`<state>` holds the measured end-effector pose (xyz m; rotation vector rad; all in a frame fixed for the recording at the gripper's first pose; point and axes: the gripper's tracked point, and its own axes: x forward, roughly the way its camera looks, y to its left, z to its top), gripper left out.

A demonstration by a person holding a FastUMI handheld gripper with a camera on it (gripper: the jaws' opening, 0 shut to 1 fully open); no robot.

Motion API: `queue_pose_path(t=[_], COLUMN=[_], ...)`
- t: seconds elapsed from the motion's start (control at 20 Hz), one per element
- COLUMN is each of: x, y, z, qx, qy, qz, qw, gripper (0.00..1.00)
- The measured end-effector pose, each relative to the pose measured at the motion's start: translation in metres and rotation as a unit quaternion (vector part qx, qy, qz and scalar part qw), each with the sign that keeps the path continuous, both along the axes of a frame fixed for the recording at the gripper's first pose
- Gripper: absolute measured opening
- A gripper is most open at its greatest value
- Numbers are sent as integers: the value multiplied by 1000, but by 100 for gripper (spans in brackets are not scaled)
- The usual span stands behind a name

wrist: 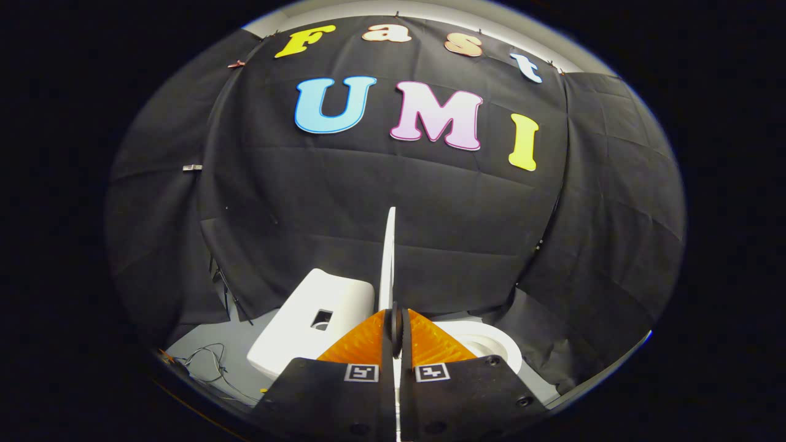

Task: Open the toilet lid.

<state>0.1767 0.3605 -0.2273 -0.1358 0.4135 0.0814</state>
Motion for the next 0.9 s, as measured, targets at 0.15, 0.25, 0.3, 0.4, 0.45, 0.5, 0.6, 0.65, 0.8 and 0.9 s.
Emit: queue_pose_path(t=[0.15,0.25,0.3,0.4,0.45,0.5,0.6,0.65,0.8,0.9], x=[-5,-7,-7,-9,-10,-11,-9,-10,-15,-19], y=[29,45,50,56,60,63,57,54,49,43], z=[-7,-14,-15,-17,-18,-18,-17,-16,-16,-8], qx=[-18,-29,-36,-43,-43,-46,-61,-62,-41,-39], qy=[-1,-3,-7,-10,-10,-11,-17,-18,-12,-19], qz=[18,29,30,30,30,34,27,24,20,16], qw=[1000,999,999,999,999,998,998,998,999,999], gripper=[7,7,8,8,8,8,8,8,14,25])
